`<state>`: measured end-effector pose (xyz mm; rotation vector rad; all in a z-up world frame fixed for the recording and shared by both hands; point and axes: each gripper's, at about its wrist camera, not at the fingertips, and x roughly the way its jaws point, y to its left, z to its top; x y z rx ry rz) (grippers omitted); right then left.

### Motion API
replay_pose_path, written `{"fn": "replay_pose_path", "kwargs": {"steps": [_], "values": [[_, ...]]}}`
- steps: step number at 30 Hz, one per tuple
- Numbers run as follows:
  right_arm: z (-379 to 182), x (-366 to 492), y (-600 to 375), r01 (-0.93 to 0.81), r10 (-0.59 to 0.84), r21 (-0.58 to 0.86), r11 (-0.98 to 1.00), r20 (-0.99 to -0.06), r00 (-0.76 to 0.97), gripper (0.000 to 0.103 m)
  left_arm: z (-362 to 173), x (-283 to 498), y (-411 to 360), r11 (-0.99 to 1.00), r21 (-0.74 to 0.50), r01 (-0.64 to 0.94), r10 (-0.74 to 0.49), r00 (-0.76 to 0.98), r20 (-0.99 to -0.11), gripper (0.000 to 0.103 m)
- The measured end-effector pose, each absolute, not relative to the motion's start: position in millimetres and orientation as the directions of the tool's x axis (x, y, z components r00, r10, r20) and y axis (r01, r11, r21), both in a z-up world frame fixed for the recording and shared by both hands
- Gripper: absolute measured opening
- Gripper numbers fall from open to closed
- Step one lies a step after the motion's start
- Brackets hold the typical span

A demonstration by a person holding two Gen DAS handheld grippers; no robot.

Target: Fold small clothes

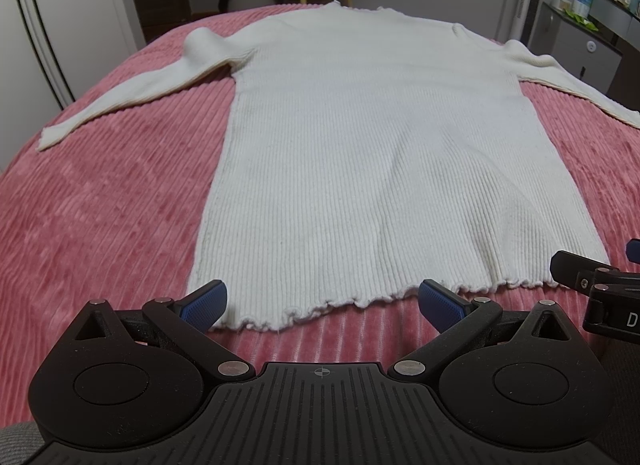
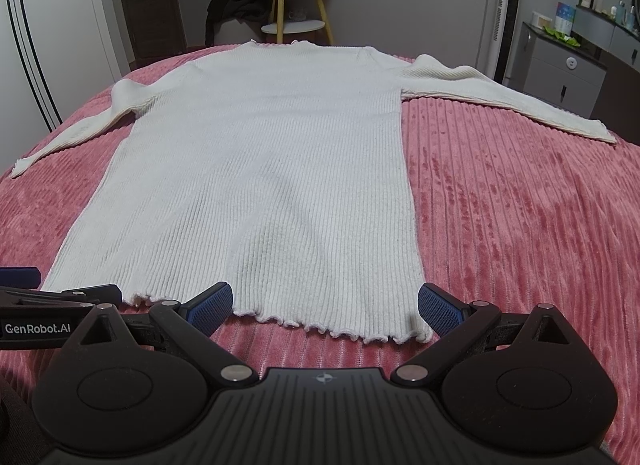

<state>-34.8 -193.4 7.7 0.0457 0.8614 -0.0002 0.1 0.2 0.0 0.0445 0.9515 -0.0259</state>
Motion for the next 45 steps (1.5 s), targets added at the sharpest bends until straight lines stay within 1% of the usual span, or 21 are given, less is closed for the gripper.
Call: {"fn": "replay_pose_path", "kwargs": {"steps": [12,22,26,30,35,37,40,42,45], "values": [[8.6,-37.7,-194.3,0.014,0.022,0.042,0.999,-0.754,0.657,0.099,-0.4,-1.6,-0.5,0.999,0.026,0.041,-0.003,0.581,-0.814,0.103],[14.0,-43.9,-191.5,0.006,0.012,0.022,1.0,-0.721,0.693,0.099,6.9,-1.7,-1.5,0.999,0.031,0.031,0.006,0.605,-0.796,0.103],[16.7,-46.1,-191.9,-0.023,0.046,0.043,0.999,-0.708,0.705,0.099,9.3,-2.0,-4.3,0.998,0.049,0.033,0.018,0.617,-0.787,0.103],[16.3,-41.6,-196.9,-0.063,0.133,0.124,0.99,-0.717,0.684,0.099,9.9,-0.9,-7.2,0.997,0.065,0.041,0.025,0.624,-0.781,0.103],[10.9,-29.8,-218.0,-0.009,0.192,0.242,0.97,-0.744,0.639,0.099,15.0,1.8,0.2,1.0,0.023,0.017,0.008,0.628,-0.778,0.103],[10.3,-25.1,-231.8,0.001,0.239,0.312,0.95,-0.729,0.642,0.099,17.8,4.0,6.0,1.0,-0.001,-0.012,0.006,0.632,-0.775,0.103],[10.7,-16.7,-262.4,0.023,0.302,0.429,0.903,-0.672,0.676,0.099,18.5,10.4,11.6,0.999,-0.024,-0.046,0.01,0.62,-0.784,0.103],[7.3,-7.2,-282.9,0.06,0.31,0.475,0.878,-0.659,0.685,0.099,18.1,16.6,9.1,0.999,-0.004,-0.052,0.029,0.615,-0.788,0.103],[-4.2,9.5,-305.0,0.101,0.346,0.534,0.839,-0.668,0.659,0.099,17.9,30.2,-2.5,0.999,0.043,-0.012,0.041,0.618,-0.785,0.103]]}}
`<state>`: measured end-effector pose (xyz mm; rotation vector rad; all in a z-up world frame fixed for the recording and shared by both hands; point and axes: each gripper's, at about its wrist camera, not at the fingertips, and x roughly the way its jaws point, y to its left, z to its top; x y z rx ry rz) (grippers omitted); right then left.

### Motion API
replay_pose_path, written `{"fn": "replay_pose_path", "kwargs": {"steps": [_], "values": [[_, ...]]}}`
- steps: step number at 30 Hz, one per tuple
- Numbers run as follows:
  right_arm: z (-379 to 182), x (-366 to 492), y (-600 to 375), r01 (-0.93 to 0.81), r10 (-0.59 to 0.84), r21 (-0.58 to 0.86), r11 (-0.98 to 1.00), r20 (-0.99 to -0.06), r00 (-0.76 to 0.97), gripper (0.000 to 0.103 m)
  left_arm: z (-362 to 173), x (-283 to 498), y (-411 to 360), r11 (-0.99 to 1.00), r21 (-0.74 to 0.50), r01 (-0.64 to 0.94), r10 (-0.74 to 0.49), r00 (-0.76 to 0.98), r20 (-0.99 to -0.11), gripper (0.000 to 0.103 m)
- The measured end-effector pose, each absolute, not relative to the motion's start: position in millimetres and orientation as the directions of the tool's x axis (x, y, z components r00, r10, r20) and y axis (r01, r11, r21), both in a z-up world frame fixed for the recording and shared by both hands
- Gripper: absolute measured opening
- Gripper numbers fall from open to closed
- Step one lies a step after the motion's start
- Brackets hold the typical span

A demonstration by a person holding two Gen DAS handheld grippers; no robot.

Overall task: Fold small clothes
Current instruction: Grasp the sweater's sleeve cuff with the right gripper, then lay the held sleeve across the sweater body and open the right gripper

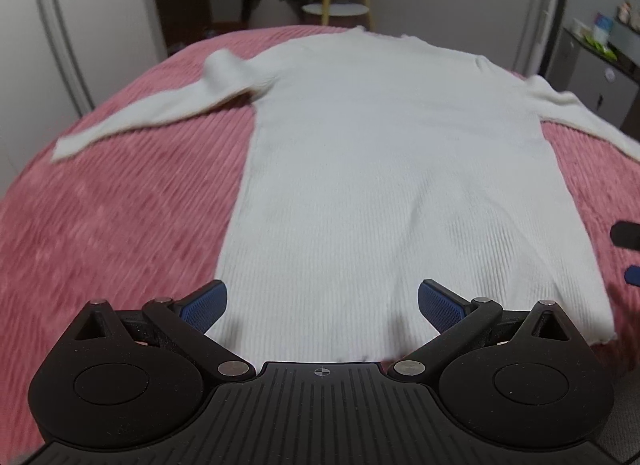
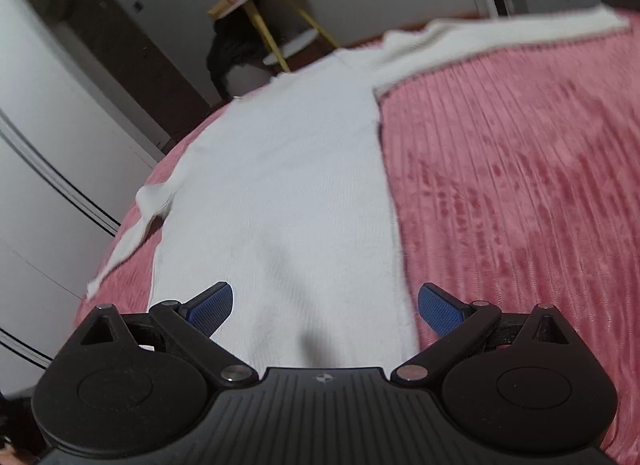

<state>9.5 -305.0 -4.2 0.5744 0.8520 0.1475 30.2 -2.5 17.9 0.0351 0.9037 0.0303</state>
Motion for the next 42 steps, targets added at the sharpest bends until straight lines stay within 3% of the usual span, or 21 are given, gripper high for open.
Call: {"fn": "replay_pose_path", "kwargs": {"steps": [4,9,14,15,17,18,19,26,29,35,39,42], "values": [[-15.6,30.5,-329.9,0.092,0.412,0.621,0.779,-0.616,0.671,0.099,13.3,62.5,-18.9,0.999,0.049,0.015,0.029,0.623,-0.782,0.103],[-7.4,55.7,-407.8,0.15,0.247,0.661,0.736,-0.468,0.848,0.099,1.3,112.2,-36.1,0.999,0.049,-0.009,0.044,0.637,-0.769,0.103],[-9.5,99.3,-510.6,0.3,0.076,0.644,0.704,-0.488,0.87,0.098,-17.9,154.5,-46.4,0.994,0.086,-0.07,0.111,0.659,-0.744,0.103],[-13.9,106.6,-532.2,0.345,0.045,0.661,0.666,-0.497,0.866,0.093,-23.0,160.7,-47.2,0.993,0.091,-0.078,0.12,0.653,-0.747,0.103],[-23.1,120.5,-570.0,0.416,0.003,0.691,0.591,-0.517,0.856,0.072,-32.3,170.7,-47.7,0.991,0.102,-0.084,0.133,0.635,-0.761,0.103],[-27.3,126.9,-585.7,0.441,-0.023,0.699,0.562,-0.52,0.854,0.054,-37.6,172.7,-47.5,0.991,0.107,-0.084,0.136,0.628,-0.766,0.103],[-33.4,134.6,-599.6,0.471,-0.056,0.7,0.538,-0.527,0.848,0.044,-41.6,172.1,-46.4,0.991,0.104,-0.082,0.133,0.63,-0.765,0.103],[-71.8,174.0,-646.1,0.595,-0.179,0.691,0.411,-0.579,0.796,0.027,-49.3,173.2,-33.8,0.995,0.017,-0.098,0.078,0.654,-0.753,0.103],[-80.6,187.5,-654.6,0.622,-0.203,0.678,0.391,-0.595,0.777,0.009,-52.1,169.2,-34.2,0.996,0.018,-0.086,0.072,0.68,-0.729,0.103],[-59.0,193.8,-643.9,0.636,-0.305,0.543,0.549,-0.578,0.757,0.006,-50.4,170.7,-32.4,0.997,0.002,-0.08,0.056,0.676,-0.735,0.103],[-15.9,204.7,-599.0,0.565,-0.349,0.375,0.735,-0.506,0.789,0.006,-51.5,173.7,-28.5,0.997,-0.018,-0.069,0.033,0.666,-0.745,0.103],[13.2,220.7,-553.5,0.446,-0.301,0.275,0.852,-0.439,0.846,0.006,-52.0,173.3,-27.1,0.998,-0.019,-0.056,0.023,0.664,-0.747,0.103]]}}
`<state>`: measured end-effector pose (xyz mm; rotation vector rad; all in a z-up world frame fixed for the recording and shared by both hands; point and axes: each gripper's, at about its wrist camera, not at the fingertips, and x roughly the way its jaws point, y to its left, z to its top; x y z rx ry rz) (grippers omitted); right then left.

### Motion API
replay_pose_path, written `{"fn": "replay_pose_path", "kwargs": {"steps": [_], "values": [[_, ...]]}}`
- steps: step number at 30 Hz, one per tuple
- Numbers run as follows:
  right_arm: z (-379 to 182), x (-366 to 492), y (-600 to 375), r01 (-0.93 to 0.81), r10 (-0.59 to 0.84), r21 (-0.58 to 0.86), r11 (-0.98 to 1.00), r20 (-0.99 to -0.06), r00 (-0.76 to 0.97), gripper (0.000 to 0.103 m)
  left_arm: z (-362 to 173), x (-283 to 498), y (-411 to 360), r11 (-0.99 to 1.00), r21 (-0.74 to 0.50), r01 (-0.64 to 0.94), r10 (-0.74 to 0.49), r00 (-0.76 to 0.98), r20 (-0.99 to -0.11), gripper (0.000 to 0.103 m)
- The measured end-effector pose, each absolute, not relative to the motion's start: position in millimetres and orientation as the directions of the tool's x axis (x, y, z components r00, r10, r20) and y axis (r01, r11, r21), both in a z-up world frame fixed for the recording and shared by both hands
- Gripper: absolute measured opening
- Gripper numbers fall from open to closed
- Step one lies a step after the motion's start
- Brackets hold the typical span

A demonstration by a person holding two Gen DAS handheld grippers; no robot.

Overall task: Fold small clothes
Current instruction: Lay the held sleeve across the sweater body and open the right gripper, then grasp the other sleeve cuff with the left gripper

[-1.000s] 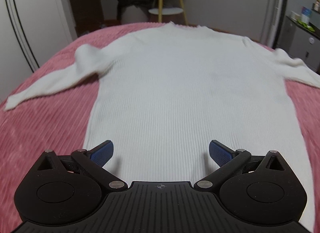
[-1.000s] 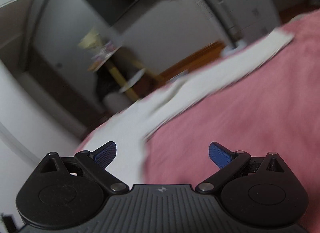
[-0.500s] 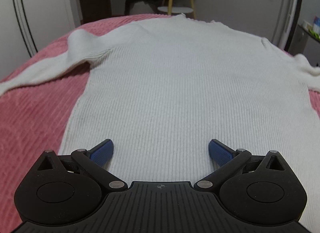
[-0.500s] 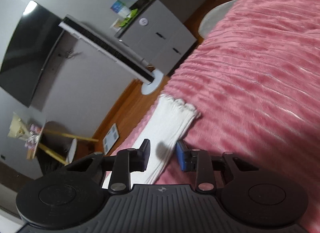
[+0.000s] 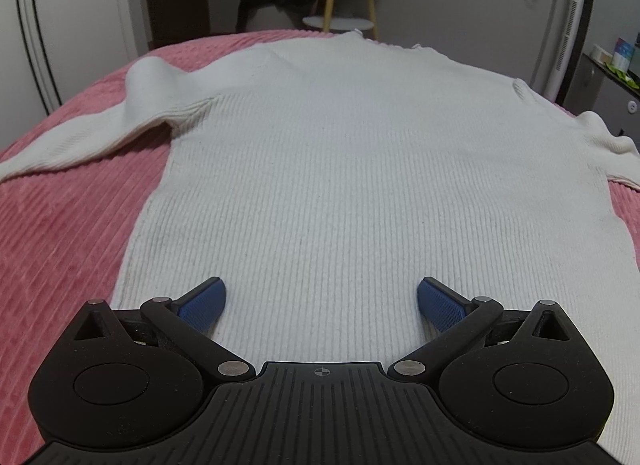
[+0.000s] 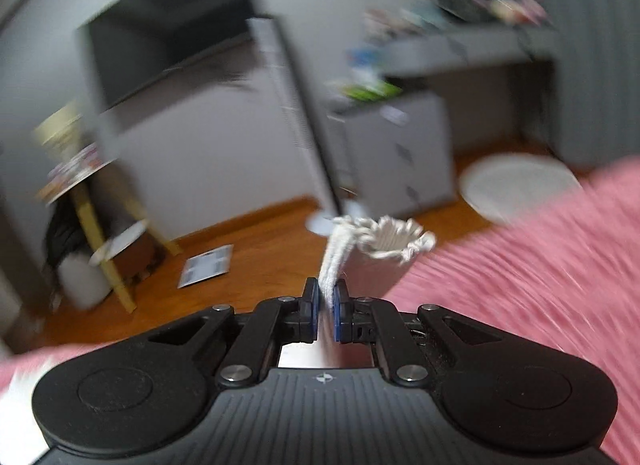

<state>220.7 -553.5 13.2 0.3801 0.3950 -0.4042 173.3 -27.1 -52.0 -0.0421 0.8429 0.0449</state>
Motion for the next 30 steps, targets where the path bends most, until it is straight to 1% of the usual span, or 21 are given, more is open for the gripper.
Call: {"fn": "replay_pose_path", "kwargs": {"steps": [4,7,9,10,12,14,16,18,20,23,26,27,28,30], "values": [[38.5,233.9,-466.9,0.233,-0.154,0.178,0.956,-0.37,0.916,0.006,-52.2,170.6,-24.7,0.999,-0.023,-0.039,0.009,0.676,-0.737,0.103],[42.1,244.9,-391.2,0.059,-0.017,0.107,0.993,-0.357,0.934,0.007,-53.2,167.1,-24.2,1.0,-0.015,-0.021,0.004,0.694,-0.72,0.103],[33.8,250.6,-345.8,-0.027,0.064,0.101,0.995,-0.387,0.92,0.007,-53.6,165.9,-22.7,1.0,-0.019,-0.012,-0.005,0.7,-0.714,0.103],[28.0,253.4,-328.1,-0.058,0.101,0.114,0.992,-0.416,0.904,0.012,-53.4,166.1,-21.8,1.0,-0.023,-0.007,-0.011,0.7,-0.714,0.103],[17.9,257.3,-304.8,-0.085,0.15,0.156,0.984,-0.471,0.869,0.017,-51.3,167.4,-19.2,0.999,-0.037,-0.003,-0.025,0.693,-0.721,0.103],[9.1,249.0,-297.1,-0.019,0.126,0.217,0.976,-0.492,0.861,0.019,-47.0,169.5,-16.8,0.999,-0.054,-0.005,-0.037,0.68,-0.733,0.103],[-0.4,232.7,-307.4,0.111,0.061,0.299,0.948,-0.513,0.856,0.019,-41.0,174.1,-16.2,0.996,-0.086,-0.013,-0.055,0.669,-0.741,0.103],[-12.8,215.3,-326.1,0.229,0.012,0.38,0.896,-0.536,0.844,0.019,-33.6,182.3,-16.8,0.987,-0.163,-0.013,-0.114,0.66,-0.742,0.103],[-29.4,195.9,-340.0,0.32,-0.055,0.386,0.865,-0.562,0.826,0.019,-27.4,192.1,-21.4,0.97,-0.244,0.013,-0.192,0.66,-0.727,0.103],[-45.4,180.6,-349.0,0.414,-0.116,0.369,0.832,-0.613,0.781,0.019,-20.9,216.4,-41.5,0.956,-0.288,0.056,-0.253,0.658,-0.709,0.103],[-55.7,170.9,-352.4,0.424,-0.129,0.379,0.822,-0.602,0.788,0.021,-17.2,246.2,-62.6,0.935,-0.344,0.09,-0.314,0.659,-0.683,0.102],[-61.5,168.1,-355.2,0.43,-0.146,0.364,0.826,-0.598,0.788,0.023,-18.0,257.6,-68.9,0.923,-0.373,0.093,-0.339,0.652,-0.678,0.097],[-64.9,168.0,-356.3,0.435,-0.158,0.351,0.829,-0.599,0.785,0.024,-20.0,269.0,-75.4,0.914,-0.396,0.093,-0.36,0.639,-0.68,0.087],[-73.8,169.1,-360.6,0.438,-0.15,0.354,0.826,-0.611,0.777,0.024,-30.0,292.5,-88.2,0.908,-0.413,0.074,-0.373,0.592,-0.714,0.078]]}}
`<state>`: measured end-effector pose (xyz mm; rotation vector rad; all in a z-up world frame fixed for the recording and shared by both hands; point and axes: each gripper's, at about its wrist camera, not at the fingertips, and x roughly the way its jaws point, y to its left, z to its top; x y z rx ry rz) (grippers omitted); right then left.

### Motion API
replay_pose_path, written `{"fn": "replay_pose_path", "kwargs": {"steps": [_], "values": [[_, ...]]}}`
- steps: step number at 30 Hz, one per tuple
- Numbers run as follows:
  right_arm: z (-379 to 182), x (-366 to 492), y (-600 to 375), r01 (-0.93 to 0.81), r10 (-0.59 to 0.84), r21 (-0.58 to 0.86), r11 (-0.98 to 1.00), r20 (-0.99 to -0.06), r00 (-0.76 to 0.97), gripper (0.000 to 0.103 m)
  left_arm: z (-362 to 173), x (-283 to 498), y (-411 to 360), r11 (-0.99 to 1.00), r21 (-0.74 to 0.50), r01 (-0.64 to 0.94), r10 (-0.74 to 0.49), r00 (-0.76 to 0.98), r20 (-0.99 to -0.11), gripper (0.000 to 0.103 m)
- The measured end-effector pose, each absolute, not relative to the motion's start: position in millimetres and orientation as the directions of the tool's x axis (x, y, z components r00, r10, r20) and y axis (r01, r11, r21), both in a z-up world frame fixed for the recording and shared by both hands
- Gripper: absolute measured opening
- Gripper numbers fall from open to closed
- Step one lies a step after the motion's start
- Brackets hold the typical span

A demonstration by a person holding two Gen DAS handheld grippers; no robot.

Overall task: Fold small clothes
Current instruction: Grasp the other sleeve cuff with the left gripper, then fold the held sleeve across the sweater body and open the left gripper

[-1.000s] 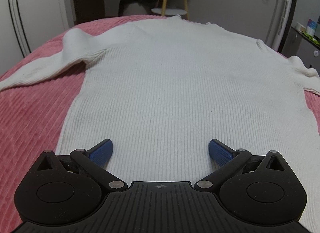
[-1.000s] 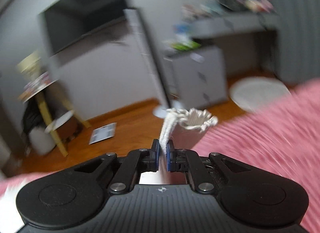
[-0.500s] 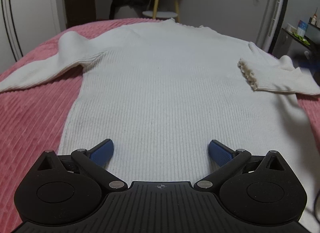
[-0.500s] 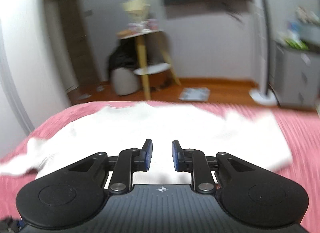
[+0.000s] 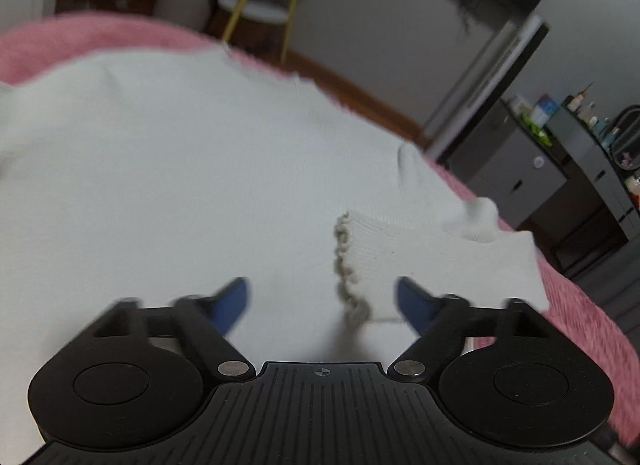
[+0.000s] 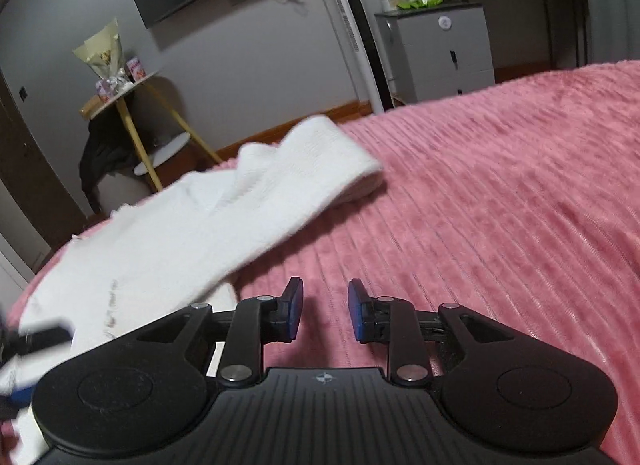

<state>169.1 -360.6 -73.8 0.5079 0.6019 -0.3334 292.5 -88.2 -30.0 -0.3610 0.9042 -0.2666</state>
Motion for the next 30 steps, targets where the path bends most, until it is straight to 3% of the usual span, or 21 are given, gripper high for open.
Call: {"fn": "replay_pose_path", "kwargs": {"steps": [4,7,9,11,12,16,20,24,30], "values": [[-77.0,172.7,-366.6,0.413,-0.124,0.391,0.823,-0.586,0.801,0.025,-35.1,314.9,-104.9,0.902,-0.425,0.077,-0.386,0.582,-0.716,0.077],[-77.6,178.1,-369.2,0.403,-0.113,0.413,0.817,-0.571,0.813,0.026,-35.7,321.1,-111.7,0.845,-0.526,0.097,-0.485,0.554,-0.677,0.063],[-75.7,179.0,-369.9,0.406,-0.107,0.431,0.806,-0.568,0.816,0.027,-38.8,324.3,-118.6,0.856,-0.511,0.081,-0.468,0.544,-0.697,0.06],[-74.4,179.4,-370.7,0.4,-0.102,0.442,0.803,-0.56,0.822,0.027,-42.2,328.6,-122.3,0.884,-0.463,0.073,-0.426,0.537,-0.729,0.037],[-73.7,179.2,-370.9,0.397,-0.099,0.446,0.802,-0.556,0.825,0.027,-41.4,329.1,-120.4,0.898,-0.437,0.054,-0.395,0.539,-0.744,0.014],[-72.3,177.1,-372.5,0.396,-0.101,0.458,0.796,-0.544,0.833,0.028,-24.6,326.3,-93.9,0.867,-0.495,0.051,-0.437,0.554,-0.708,0.008],[-70.7,176.8,-367.7,0.381,-0.091,0.465,0.799,-0.533,0.841,0.028,7.2,315.1,-66.7,0.892,-0.441,0.094,-0.394,0.64,-0.66,0.007],[-65.9,175.2,-359.0,0.339,-0.072,0.47,0.815,-0.498,0.864,0.03,25.0,308.9,-32.0,0.951,-0.302,0.073,-0.259,0.724,-0.64,0.007],[-65.6,179.1,-342.7,0.272,-0.005,0.493,0.827,-0.477,0.879,0.032,3.4,308.9,13.7,0.995,-0.061,-0.084,0.018,0.717,-0.696,0.007]]}}
